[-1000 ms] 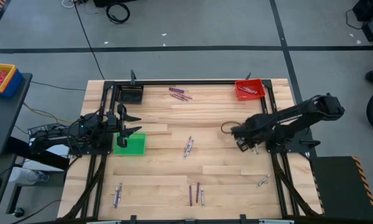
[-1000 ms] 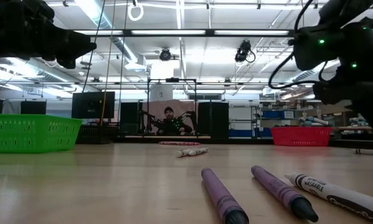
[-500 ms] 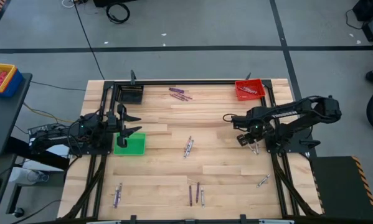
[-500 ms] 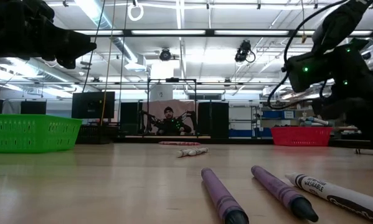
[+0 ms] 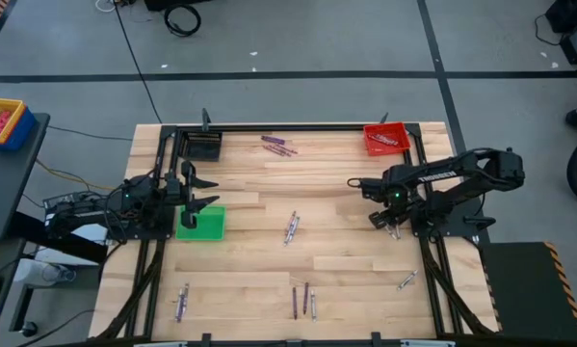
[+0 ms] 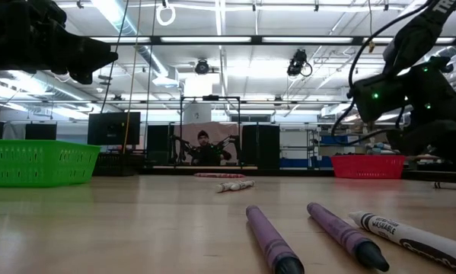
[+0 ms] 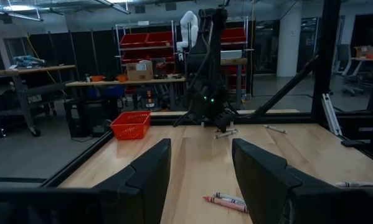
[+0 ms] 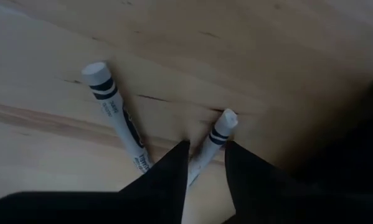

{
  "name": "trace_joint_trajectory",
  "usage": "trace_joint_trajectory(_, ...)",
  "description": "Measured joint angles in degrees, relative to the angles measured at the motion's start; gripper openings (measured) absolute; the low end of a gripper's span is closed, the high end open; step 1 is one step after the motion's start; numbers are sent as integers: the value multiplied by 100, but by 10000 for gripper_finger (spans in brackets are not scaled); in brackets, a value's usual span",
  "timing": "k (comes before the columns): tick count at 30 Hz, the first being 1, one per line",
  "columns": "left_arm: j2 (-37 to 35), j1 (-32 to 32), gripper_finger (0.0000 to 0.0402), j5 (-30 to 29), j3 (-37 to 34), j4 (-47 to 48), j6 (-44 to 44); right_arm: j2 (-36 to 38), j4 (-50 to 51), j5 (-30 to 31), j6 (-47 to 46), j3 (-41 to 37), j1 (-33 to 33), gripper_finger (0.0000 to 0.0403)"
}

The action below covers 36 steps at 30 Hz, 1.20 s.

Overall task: Sort crayons
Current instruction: Put the white crayon into the green bin

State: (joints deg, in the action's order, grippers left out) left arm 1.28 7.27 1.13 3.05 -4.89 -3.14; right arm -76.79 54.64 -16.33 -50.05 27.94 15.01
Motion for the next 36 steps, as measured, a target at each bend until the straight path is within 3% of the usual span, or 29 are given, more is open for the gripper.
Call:
trace_joint_trajectory(11,0,0,183,-1,0,1,-1,25,-102,148,-431,2,-318,38)
trace_joint_trajectory(21,0,2,183,-2,0,26,-32,678,-80,705,-745,-28,-656,37)
trace_joint_trajectory(26,59,0,183,-31,-9,544,-1069,1065,-188,830,-1062,-24,-840,37)
trace_joint_trajectory(36,61,0,183,-40,-9,491,-1093,1691,-1487,1559,-1297,-17,-1344,36)
